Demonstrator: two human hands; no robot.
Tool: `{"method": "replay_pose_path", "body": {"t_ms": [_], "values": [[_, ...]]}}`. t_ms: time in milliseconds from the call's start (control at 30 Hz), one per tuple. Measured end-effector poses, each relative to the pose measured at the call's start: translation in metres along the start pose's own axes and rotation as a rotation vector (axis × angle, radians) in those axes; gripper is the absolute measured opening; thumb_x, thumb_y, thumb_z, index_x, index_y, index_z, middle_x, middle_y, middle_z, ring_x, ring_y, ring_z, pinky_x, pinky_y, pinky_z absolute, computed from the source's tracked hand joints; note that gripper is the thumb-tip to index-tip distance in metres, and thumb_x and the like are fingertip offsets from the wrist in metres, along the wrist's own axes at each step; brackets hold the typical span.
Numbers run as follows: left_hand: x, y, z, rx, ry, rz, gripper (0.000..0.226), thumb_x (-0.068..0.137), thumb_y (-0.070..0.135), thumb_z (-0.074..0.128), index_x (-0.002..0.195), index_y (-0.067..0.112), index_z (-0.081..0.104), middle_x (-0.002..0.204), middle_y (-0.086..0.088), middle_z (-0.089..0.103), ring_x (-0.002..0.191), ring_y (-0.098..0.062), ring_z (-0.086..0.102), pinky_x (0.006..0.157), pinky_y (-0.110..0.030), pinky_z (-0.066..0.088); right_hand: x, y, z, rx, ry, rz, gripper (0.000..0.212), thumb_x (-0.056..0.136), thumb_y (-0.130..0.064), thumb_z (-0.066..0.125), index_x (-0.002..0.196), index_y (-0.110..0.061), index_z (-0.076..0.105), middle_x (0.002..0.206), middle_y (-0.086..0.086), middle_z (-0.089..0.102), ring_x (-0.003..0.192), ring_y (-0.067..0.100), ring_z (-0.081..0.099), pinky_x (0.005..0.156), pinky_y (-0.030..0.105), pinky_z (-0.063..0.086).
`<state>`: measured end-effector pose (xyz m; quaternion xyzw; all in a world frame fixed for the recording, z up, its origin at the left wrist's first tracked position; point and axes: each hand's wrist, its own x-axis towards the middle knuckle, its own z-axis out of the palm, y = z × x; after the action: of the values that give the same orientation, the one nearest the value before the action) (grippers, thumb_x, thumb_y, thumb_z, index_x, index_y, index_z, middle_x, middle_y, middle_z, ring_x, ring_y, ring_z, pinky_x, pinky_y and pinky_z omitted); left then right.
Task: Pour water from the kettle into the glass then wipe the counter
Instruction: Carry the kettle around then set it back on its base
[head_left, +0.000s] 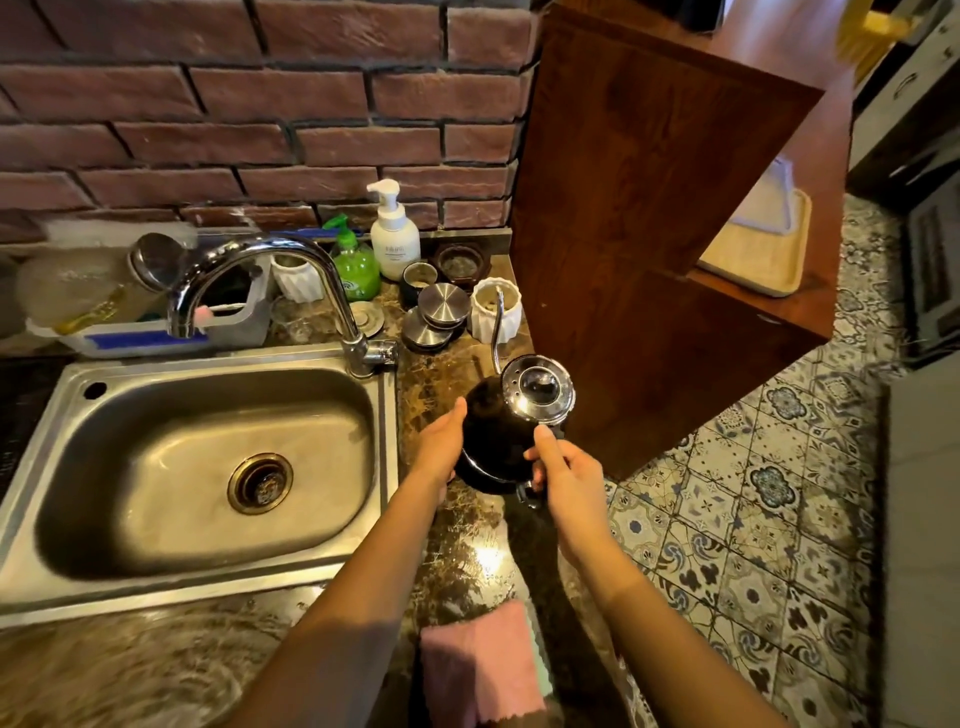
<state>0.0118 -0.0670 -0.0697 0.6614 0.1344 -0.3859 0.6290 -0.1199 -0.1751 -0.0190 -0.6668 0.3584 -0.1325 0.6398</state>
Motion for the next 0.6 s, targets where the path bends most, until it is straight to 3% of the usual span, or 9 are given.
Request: {"method": "replay_pose_path", "body": {"t_ms": [100,167,267,400,467,533,600], "values": [[-0.005,-0.003,0.0,0.047,-0.021,0.029,0.033,0.089,0.068,0.056,0.111,0.046,0.068,0.105,0.02,0.066,0.094,-0.001,0.057,0.072,-0.029,0.044,-0.004,0.002,-0.004,-0.038,0.023,-0.004,0.053,0.103,-0.048,0.056,0.082,-0.002,0.069,0.052,-0.007,0.055,0.051,0.007,0.053,0.056,0.023,0.045],[-0.006,-0.005,0.0,0.065,-0.021,0.052,0.028,0.091,0.065,0.057,0.106,0.046,0.07,0.107,0.02,0.067,0.096,0.0,0.058,0.07,-0.026,0.044,-0.008,0.001,0.003,-0.075,0.003,-0.007,0.053,0.105,-0.047,0.053,0.082,-0.002,0.068,0.054,-0.006,0.056,0.052,0.01,0.053,0.058,0.027,0.045],[-0.005,-0.009,-0.001,0.044,0.002,0.072,0.041,0.093,0.063,0.055,0.119,0.038,0.074,0.107,0.019,0.07,0.1,-0.001,0.061,0.071,-0.026,0.044,-0.013,-0.003,0.02,-0.109,-0.006,0.003,0.051,0.106,-0.044,0.051,0.078,-0.005,0.067,0.056,-0.003,0.059,0.052,0.013,0.054,0.059,0.033,0.044],[-0.006,-0.012,0.0,0.019,0.038,0.092,0.031,0.097,0.059,0.05,0.1,0.047,0.079,0.103,0.02,0.075,0.102,-0.002,0.064,0.072,-0.029,0.045,-0.015,-0.005,0.028,-0.119,-0.032,-0.004,0.048,0.107,-0.042,0.049,0.074,-0.011,0.065,0.055,-0.006,0.057,0.05,0.011,0.051,0.06,0.035,0.043],[-0.004,-0.014,0.001,0.018,0.051,0.105,0.034,0.1,0.055,0.048,0.09,0.05,0.08,0.106,0.016,0.076,0.104,-0.006,0.065,0.08,-0.032,0.049,-0.013,-0.005,0.028,-0.135,-0.052,-0.008,0.049,0.107,-0.044,0.048,0.073,-0.013,0.063,0.055,-0.006,0.057,0.049,0.011,0.051,0.06,0.034,0.041],[-0.003,-0.014,0.0,0.001,0.062,0.101,0.036,0.102,0.052,0.045,0.099,0.043,0.08,0.115,0.008,0.075,0.109,-0.012,0.065,0.092,-0.036,0.051,-0.008,-0.006,0.03,-0.166,-0.077,0.002,0.049,0.107,-0.046,0.048,0.072,-0.014,0.062,0.058,-0.002,0.058,0.054,0.014,0.052,0.062,0.036,0.042],[-0.001,-0.013,-0.001,-0.005,0.064,0.097,0.038,0.104,0.05,0.044,0.116,0.034,0.076,0.119,0.004,0.073,0.113,-0.015,0.064,0.092,-0.036,0.051,-0.004,-0.006,0.032,-0.166,-0.08,0.027,0.048,0.107,-0.046,0.048,0.073,-0.014,0.061,0.062,0.001,0.058,0.057,0.017,0.052,0.065,0.037,0.041]]}}
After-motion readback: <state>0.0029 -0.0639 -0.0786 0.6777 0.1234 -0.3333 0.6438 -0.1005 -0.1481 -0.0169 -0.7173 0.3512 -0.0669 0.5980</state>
